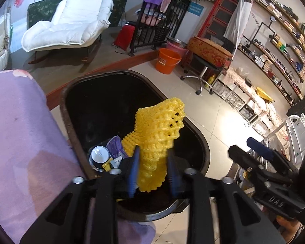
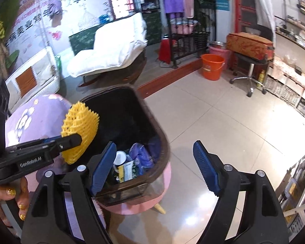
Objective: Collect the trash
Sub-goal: 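Withdraw both open tools from above the bin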
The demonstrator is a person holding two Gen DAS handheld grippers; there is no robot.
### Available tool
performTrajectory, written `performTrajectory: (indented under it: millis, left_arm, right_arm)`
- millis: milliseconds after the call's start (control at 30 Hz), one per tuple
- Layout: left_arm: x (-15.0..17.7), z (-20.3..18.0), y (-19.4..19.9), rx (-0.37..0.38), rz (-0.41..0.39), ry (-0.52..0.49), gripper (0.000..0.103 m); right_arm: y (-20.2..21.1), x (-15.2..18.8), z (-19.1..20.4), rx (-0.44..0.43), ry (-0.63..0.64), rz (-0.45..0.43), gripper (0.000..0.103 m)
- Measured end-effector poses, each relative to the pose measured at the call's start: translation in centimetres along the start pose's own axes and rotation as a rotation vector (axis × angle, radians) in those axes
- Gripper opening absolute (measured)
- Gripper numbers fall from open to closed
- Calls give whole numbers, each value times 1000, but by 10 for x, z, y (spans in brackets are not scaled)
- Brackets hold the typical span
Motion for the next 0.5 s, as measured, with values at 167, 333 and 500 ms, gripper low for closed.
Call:
performTrajectory:
  millis: [167, 333, 500]
  left_arm:
    - [3, -1, 7, -7, -24, 5, 78]
    - [8, -2, 21, -41, -54, -8, 84]
    - [21, 1, 42, -100, -96, -18, 86]
  right_arm:
    - [3, -2, -22, 35, -55, -10, 82]
    - [3, -4, -27, 39, -74, -16, 82]
    - [4, -5, -15, 14, -52, -19, 84]
Point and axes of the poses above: each gripper's, at about its wrist camera, not at the fingertips, and y roughly against the way its jaws point, z to its left, x to its underside, the point moved 7 cm from there along -y, roughly the way its jaws point, and after that the axes turned 13 degrees about z, right-handed, at the moved point
